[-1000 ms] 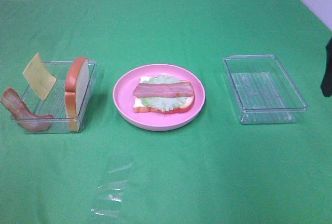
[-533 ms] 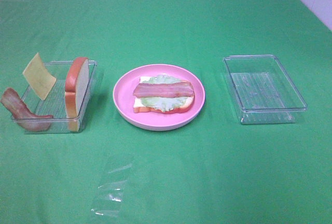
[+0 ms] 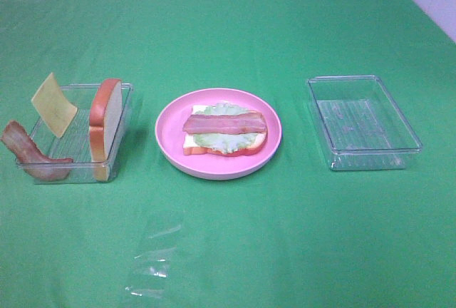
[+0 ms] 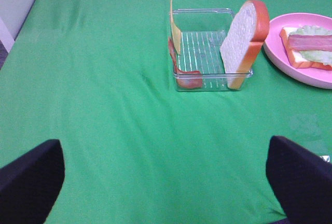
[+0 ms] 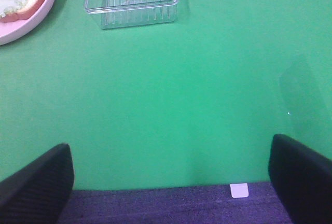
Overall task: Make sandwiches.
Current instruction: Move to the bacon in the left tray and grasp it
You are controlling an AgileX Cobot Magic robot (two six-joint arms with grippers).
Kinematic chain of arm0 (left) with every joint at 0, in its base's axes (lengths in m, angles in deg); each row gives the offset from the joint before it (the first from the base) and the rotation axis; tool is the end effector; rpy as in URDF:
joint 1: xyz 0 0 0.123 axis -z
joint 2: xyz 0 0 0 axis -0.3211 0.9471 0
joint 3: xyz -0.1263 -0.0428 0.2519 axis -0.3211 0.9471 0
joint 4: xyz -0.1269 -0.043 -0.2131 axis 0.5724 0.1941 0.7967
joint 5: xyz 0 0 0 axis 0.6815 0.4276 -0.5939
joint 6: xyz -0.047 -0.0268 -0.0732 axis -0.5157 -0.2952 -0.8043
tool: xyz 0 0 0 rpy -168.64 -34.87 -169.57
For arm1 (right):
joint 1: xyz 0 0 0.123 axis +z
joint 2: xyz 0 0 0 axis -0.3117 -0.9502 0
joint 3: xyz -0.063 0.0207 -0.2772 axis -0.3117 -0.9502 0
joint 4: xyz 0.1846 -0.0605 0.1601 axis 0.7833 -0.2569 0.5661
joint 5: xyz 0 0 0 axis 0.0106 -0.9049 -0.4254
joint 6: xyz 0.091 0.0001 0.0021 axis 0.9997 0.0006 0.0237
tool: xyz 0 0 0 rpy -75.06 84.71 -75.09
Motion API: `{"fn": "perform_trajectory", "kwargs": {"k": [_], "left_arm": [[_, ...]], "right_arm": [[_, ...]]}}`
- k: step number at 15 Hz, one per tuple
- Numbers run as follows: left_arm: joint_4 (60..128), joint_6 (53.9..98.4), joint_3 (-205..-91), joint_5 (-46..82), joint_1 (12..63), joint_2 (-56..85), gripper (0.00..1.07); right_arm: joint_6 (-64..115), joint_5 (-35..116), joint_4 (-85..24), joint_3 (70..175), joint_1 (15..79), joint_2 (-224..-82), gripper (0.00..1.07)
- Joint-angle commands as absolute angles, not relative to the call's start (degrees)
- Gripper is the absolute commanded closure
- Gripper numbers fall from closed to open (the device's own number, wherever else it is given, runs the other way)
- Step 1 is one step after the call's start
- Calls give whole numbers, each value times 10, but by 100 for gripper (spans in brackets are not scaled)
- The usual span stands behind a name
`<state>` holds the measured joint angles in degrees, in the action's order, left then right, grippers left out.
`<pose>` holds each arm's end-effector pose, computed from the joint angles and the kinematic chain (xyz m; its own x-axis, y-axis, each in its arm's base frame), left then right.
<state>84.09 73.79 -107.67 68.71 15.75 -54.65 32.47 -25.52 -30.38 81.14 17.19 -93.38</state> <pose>-0.0089 -0.0072 0.2813 -0.4508 -0.0378 -0.8918 0.0079 0.9989 -0.0463 0.0202 0.0007 0.2617 -0.6483 0.0544 -0.7594 0.0370 0.9985 0.0399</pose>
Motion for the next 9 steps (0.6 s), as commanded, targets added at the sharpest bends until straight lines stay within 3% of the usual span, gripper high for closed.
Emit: {"fn": "perform_trajectory", "kwargs": {"k": [1,9], "left_arm": [[841,737,-1075,684,158,-556,9],[839,735,-1075,684,158,-552,9]], "right_arm": [[317,-259,-302,808,172,-854,9],[317,-259,-302,807,172,-825,9]]}}
